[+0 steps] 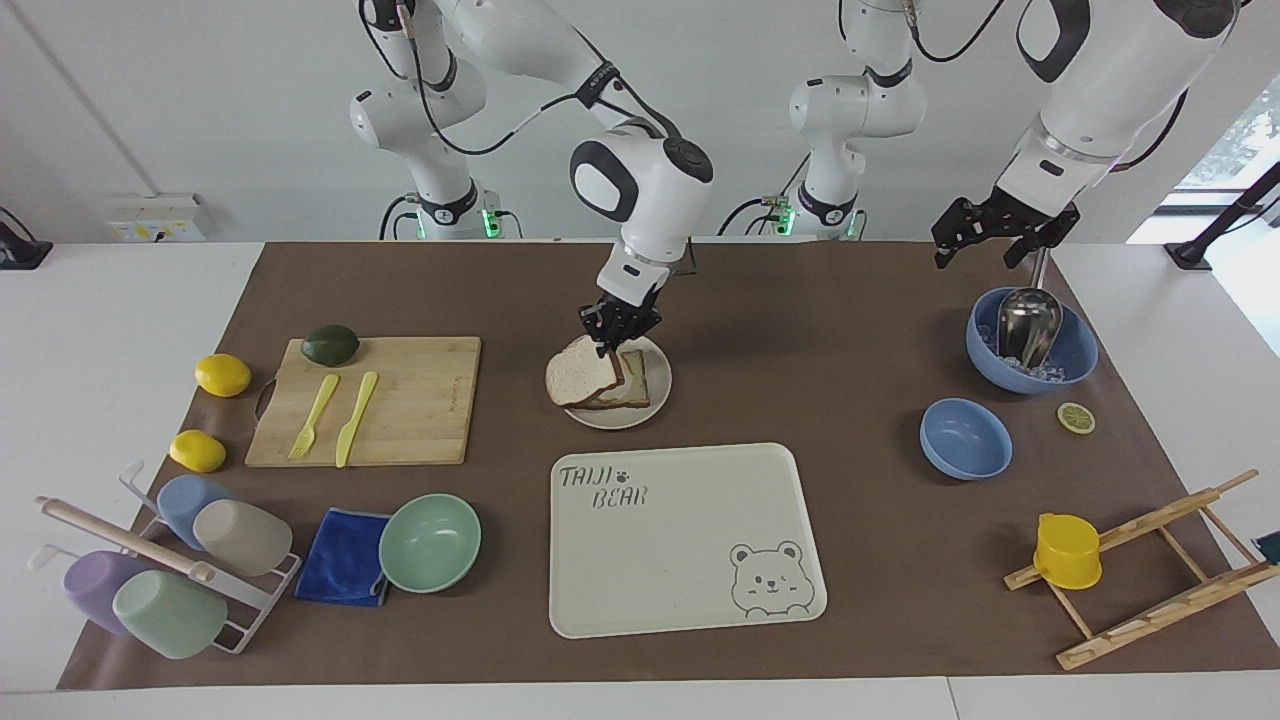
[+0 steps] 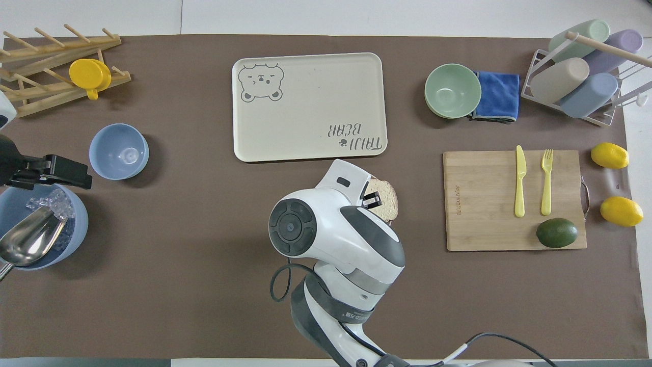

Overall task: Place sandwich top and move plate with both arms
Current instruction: 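Lower the bread onto the egg toast and open the right gripper, then withdraw the right gripper while the left gripper reaches the plate, then grasp the white plate rim with the left gripper, then slide the plate with the left gripper onto the bear tray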

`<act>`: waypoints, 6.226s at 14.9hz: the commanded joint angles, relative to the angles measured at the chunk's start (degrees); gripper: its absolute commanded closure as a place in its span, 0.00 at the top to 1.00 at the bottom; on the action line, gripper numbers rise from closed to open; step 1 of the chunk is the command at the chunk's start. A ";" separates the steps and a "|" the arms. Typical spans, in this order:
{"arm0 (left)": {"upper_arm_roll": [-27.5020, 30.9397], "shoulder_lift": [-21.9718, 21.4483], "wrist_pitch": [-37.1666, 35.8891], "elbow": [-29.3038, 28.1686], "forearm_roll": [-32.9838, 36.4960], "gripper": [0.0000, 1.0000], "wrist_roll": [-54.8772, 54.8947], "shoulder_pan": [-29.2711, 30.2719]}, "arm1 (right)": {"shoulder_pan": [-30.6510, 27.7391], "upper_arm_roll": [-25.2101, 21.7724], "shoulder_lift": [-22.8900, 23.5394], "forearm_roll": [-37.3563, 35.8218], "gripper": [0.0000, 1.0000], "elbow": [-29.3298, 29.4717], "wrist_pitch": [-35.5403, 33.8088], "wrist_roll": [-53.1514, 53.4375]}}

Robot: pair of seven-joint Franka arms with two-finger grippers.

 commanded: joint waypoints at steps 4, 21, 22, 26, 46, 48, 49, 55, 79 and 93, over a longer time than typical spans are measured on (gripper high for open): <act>-0.03 -1.29 1.73 -1.52 0.08 1.00 -0.60 -0.25 | -0.28 0.92 0.01 4.31 0.00 -3.02 6.31 2.90; -0.29 -3.75 11.13 -10.48 -1.15 1.00 -4.38 -2.18 | -7.28 0.92 -4.37 11.32 1.00 -0.66 7.57 0.38; -0.38 -3.66 12.36 -11.44 -1.59 1.00 -4.55 -2.70 | -9.66 0.83 -6.04 13.78 1.00 0.83 4.16 -3.13; -0.29 -3.22 22.97 -18.20 -5.71 1.00 -11.83 -8.05 | -22.74 0.74 -13.16 20.65 1.00 2.78 -9.56 -9.58; -0.47 13.57 51.30 -28.32 -19.34 0.96 -20.46 -33.03 | -31.13 -8.05 -16.16 24.09 1.00 7.10 -27.96 -27.51; -0.38 15.05 53.05 -28.33 -22.23 0.92 -20.46 -33.64 | -32.08 -7.96 -16.26 24.18 1.00 6.21 -25.87 -27.59; -0.38 15.93 54.02 -28.24 -22.68 0.90 -20.46 -34.43 | -33.83 -7.52 -15.82 24.44 1.00 6.73 -25.33 -27.69; -0.38 16.64 54.99 -27.98 -24.80 0.56 -20.55 -34.61 | -37.19 -3.57 -16.25 23.91 1.00 6.56 -26.64 -28.13; 0.23 19.53 36.48 -7.45 -28.41 0.00 -21.61 -21.71 | -37.01 -11.12 -15.64 21.80 1.00 10.87 -24.44 -36.65; 0.32 41.52 38.11 14.92 -19.61 0.00 -21.69 -19.06 | -37.10 -10.68 -16.08 22.07 1.00 10.16 -24.88 -36.04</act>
